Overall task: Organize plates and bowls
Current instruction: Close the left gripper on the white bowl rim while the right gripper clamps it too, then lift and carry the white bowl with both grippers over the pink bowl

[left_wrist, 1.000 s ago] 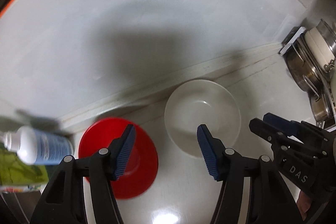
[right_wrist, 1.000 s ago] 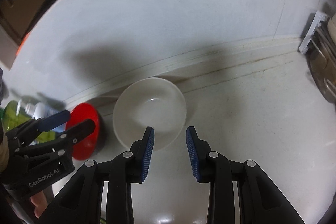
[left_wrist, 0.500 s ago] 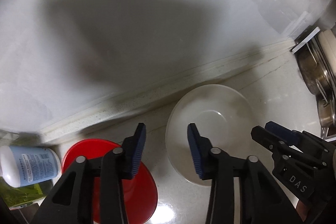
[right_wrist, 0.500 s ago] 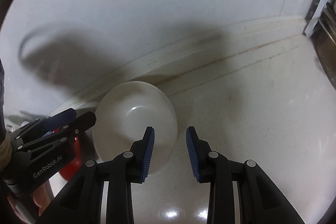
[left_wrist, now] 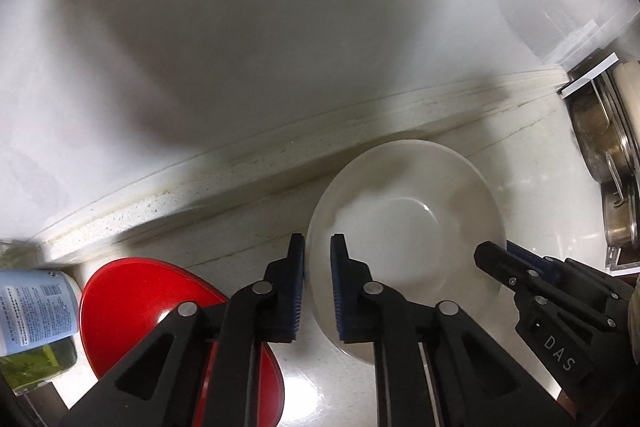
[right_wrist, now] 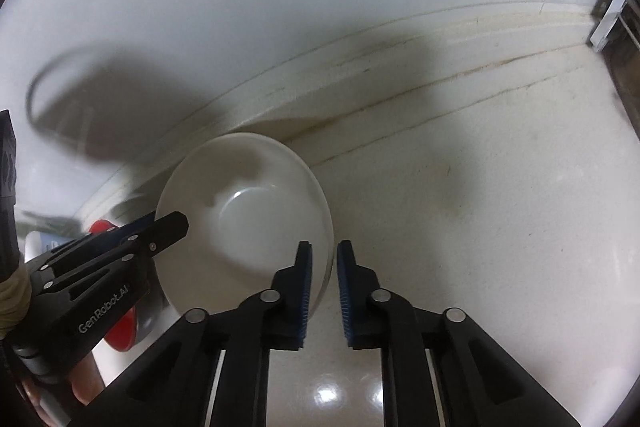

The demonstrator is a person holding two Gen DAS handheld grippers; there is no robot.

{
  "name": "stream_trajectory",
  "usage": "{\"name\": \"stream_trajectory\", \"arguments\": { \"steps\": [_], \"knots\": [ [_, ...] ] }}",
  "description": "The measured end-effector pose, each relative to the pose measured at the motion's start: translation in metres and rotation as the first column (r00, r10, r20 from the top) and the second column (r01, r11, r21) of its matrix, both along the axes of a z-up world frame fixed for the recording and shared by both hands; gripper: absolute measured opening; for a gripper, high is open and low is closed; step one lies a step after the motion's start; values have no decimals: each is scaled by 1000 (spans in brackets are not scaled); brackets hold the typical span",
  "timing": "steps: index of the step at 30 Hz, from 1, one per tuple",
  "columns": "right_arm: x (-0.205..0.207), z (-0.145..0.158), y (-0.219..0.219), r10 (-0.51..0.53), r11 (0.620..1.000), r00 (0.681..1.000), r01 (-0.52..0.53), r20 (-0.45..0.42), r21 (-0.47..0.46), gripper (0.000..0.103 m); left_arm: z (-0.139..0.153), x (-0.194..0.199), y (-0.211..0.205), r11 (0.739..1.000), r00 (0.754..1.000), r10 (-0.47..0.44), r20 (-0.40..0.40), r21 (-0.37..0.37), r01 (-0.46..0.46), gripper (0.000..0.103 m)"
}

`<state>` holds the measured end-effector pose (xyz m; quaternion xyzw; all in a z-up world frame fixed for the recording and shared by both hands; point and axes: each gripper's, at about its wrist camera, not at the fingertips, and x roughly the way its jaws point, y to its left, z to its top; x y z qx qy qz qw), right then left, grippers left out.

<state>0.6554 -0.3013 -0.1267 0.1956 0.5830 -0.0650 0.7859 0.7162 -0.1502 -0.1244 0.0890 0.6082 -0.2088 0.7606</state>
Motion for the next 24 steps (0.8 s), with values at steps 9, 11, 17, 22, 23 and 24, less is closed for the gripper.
{"name": "stream_trajectory", "arguments": {
  "steps": [9, 11, 17, 22, 23, 24],
  "knots": [
    [-1, 2, 4, 7, 1000, 1000, -7, 1, -28, 8, 7, -8, -1, 1000, 1000, 12, 6, -14, -12, 11],
    [-3, 4, 5, 8, 999, 1000, -8, 6, -36, 8, 13, -12, 4, 1000, 1000, 13, 8, -20, -13, 11],
    [-10, 14, 7, 12, 999, 1000, -12, 19, -35, 8, 29, -27, 16, 999, 1000, 22, 17, -32, -21, 11],
    [-19, 27, 12, 27, 999, 999, -26, 41, -25, 8, 42, -51, 27, 998, 998, 56, 20, -40, -55, 11],
    [-23, 31, 15, 33, 999, 998, -32, 47, -24, 8, 44, -57, 29, 997, 998, 59, 24, -44, -58, 11],
    [-27, 32, 17, 35, 999, 998, -34, 53, -23, 8, 46, -62, 33, 997, 997, 66, 28, -49, -64, 11]
  ]
}}
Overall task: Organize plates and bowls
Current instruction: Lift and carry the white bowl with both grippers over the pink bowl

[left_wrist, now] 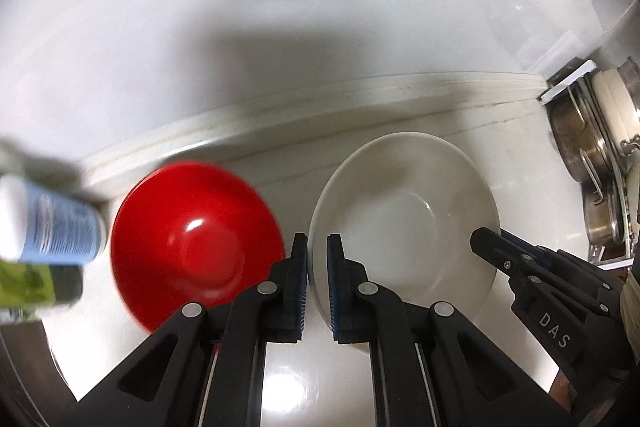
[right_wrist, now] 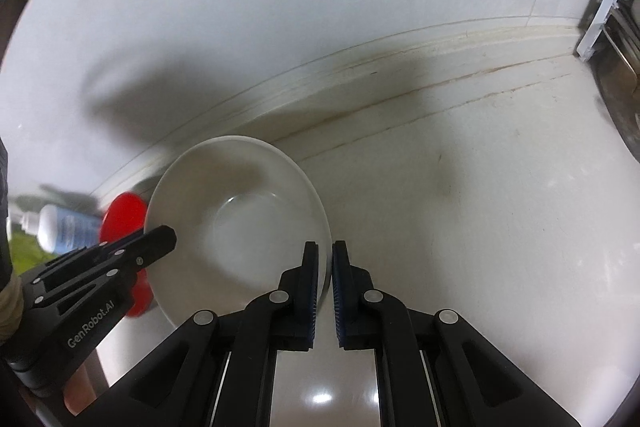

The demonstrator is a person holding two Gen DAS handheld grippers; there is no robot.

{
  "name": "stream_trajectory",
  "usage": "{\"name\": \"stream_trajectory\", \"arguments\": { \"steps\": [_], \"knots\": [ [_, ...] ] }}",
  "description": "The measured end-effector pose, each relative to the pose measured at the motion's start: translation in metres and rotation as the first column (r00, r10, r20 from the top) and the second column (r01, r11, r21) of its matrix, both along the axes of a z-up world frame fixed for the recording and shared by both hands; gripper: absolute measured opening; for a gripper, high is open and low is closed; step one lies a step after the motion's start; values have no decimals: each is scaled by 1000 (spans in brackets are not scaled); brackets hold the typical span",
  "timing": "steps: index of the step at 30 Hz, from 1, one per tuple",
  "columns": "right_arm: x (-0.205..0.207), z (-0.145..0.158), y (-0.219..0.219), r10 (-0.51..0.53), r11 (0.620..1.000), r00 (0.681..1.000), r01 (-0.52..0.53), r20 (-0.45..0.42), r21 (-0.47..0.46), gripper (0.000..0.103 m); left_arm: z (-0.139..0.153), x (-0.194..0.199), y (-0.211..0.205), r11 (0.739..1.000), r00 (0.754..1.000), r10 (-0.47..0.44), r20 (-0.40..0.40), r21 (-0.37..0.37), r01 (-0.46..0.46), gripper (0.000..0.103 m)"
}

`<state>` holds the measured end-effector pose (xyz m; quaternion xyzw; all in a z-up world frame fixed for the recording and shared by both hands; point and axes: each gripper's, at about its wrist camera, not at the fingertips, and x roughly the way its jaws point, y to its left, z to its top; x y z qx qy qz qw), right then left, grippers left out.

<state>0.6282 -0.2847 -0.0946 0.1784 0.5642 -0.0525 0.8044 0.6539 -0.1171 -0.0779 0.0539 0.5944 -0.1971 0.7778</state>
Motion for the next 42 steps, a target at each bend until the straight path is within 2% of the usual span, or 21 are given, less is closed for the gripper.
{"name": "stream_trajectory", "arguments": {
  "steps": [12, 20, 33, 42],
  "knots": [
    [-51, 22, 37, 92, 996, 994, -91, 61, -15, 9, 28, -72, 54, 994, 993, 109, 46, -23, -108, 11],
    [-92, 47, 74, 188, 982, 979, -184, 85, -49, 9, 43, -118, 98, 981, 980, 192, 47, -51, -189, 11],
    [-156, 65, 124, 272, 962, 956, -269, 110, -42, 9, 63, -191, 144, 967, 959, 253, 125, -57, -247, 12],
    [-198, 69, 156, 317, 948, 941, -312, 119, -60, 9, 62, -231, 178, 959, 954, 280, 110, -69, -274, 14]
  ]
}}
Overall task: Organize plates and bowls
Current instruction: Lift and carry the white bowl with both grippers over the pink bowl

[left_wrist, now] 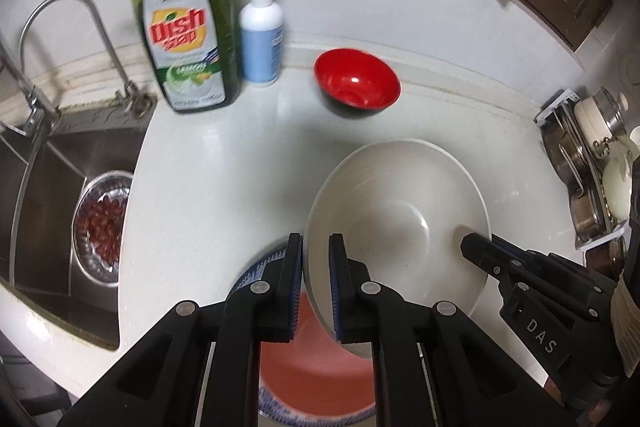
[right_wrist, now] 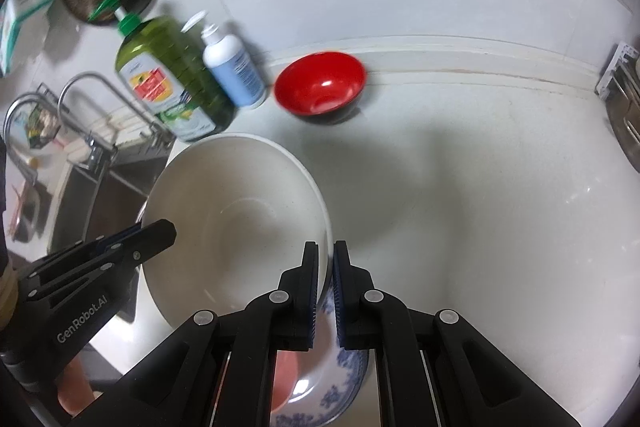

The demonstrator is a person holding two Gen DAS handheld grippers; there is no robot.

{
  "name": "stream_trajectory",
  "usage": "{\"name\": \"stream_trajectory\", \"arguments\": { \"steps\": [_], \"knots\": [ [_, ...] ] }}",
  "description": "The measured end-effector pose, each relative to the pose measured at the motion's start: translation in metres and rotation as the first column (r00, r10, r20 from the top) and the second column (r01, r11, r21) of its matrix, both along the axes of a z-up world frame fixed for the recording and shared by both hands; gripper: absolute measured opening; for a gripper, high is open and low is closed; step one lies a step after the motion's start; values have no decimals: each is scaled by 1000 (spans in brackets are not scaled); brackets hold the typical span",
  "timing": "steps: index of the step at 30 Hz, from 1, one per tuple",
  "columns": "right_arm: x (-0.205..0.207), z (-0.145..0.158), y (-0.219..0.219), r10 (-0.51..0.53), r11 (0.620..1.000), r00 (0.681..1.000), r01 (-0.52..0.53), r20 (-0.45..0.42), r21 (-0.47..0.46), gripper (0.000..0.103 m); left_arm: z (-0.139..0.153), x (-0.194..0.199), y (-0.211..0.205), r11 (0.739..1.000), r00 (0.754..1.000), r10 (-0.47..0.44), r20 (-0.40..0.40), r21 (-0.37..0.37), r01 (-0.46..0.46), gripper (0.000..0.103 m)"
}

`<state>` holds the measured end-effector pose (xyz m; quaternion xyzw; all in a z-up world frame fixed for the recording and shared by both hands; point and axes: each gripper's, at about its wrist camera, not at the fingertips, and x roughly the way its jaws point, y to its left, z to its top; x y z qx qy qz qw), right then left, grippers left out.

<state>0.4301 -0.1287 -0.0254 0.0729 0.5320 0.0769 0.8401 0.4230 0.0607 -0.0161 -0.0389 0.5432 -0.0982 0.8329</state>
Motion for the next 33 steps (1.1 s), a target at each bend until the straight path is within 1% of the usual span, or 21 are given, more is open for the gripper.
{"name": "stream_trajectory", "arguments": {
  "steps": [6, 10, 12, 14, 20, 24, 33],
  "knots": [
    [-22, -5, 13, 15, 1000, 1000, -15, -13, 0, 9, -4, -22, 11, 1000, 1000, -3, -11, 10, 3, 14],
    [-33, -9, 19, 14, 1000, 1000, -14, -24, -5, 9, -10, -34, 16, 1000, 999, -9, -33, 9, 9, 14],
    [-38, -11, 21, 16, 1000, 999, -17, -34, -8, 9, -14, -39, 18, 1000, 999, -11, -46, 8, 11, 17],
    [-42, -15, 22, 17, 1000, 999, -17, -47, -4, 9, -19, -43, 20, 1000, 998, -11, -60, 9, 12, 17],
    [-52, -26, 29, 17, 1000, 997, -18, -76, -12, 9, -31, -50, 22, 1000, 996, -18, -86, 21, 20, 17],
    [-58, -33, 31, 14, 1000, 996, -16, -92, -25, 9, -41, -55, 22, 999, 993, -24, -116, 19, 26, 17],
    [-63, -46, 34, 18, 999, 990, -23, -141, -30, 9, -57, -56, 25, 999, 986, -32, -162, 22, 36, 18]
  ]
}}
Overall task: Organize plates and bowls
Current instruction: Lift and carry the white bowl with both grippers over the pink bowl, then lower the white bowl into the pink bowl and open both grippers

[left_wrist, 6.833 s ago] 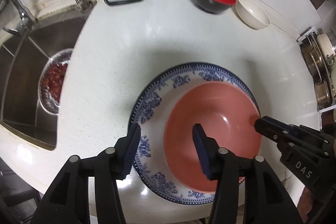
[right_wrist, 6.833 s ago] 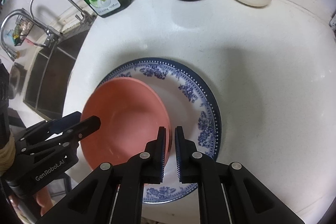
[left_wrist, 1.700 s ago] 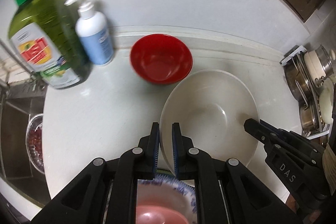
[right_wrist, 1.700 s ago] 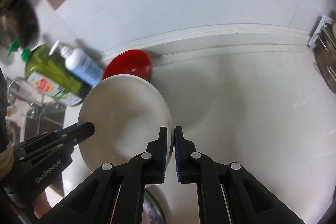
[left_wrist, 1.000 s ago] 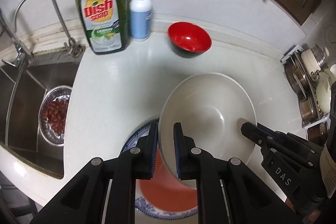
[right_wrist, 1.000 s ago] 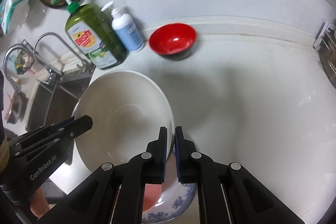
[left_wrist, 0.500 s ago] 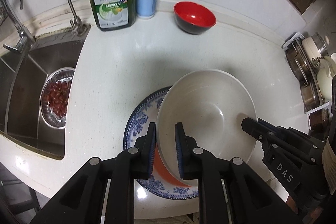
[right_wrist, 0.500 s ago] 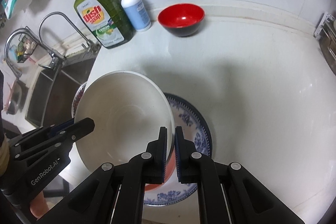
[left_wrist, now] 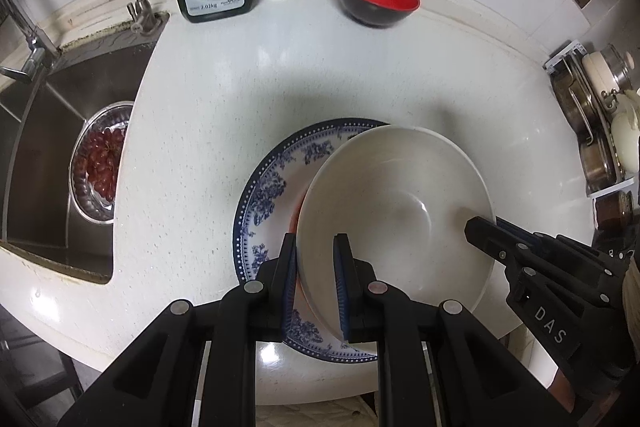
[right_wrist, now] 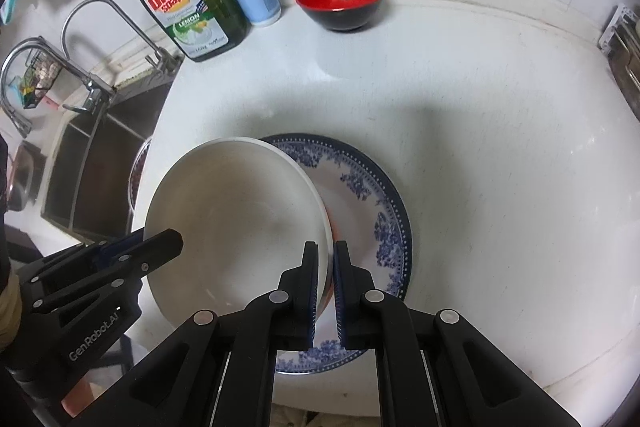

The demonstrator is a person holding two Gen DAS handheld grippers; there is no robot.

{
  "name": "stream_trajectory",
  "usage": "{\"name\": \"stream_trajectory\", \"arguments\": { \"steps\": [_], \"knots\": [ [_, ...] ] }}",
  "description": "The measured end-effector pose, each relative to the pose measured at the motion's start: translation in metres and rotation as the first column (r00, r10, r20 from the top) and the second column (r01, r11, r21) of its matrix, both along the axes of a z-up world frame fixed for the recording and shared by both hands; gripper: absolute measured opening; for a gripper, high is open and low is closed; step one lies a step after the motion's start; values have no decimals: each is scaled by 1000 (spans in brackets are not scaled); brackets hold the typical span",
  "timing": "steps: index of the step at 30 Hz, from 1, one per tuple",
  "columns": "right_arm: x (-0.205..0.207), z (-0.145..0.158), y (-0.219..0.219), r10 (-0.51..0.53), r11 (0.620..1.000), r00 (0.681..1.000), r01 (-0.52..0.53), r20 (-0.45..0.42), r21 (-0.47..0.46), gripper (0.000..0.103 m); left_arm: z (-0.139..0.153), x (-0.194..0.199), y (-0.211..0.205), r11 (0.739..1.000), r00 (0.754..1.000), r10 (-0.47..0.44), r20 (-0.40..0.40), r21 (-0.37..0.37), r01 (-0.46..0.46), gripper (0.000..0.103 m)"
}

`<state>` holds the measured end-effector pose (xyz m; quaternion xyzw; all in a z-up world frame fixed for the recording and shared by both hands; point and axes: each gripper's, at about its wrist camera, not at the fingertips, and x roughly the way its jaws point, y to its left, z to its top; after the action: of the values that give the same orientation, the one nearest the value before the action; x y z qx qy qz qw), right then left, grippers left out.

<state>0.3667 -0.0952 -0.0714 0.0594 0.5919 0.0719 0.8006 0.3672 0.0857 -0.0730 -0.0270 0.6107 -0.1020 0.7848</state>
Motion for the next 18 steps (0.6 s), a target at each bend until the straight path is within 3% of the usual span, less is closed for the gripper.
{"name": "stream_trajectory", "arguments": {
  "steps": [18],
  "knots": [
    [3, -15, 1, 11, 1000, 999, -11, -46, 3, 9, -17, 3, 2, 1000, 999, 12, -32, -6, -12, 23]
  ]
}}
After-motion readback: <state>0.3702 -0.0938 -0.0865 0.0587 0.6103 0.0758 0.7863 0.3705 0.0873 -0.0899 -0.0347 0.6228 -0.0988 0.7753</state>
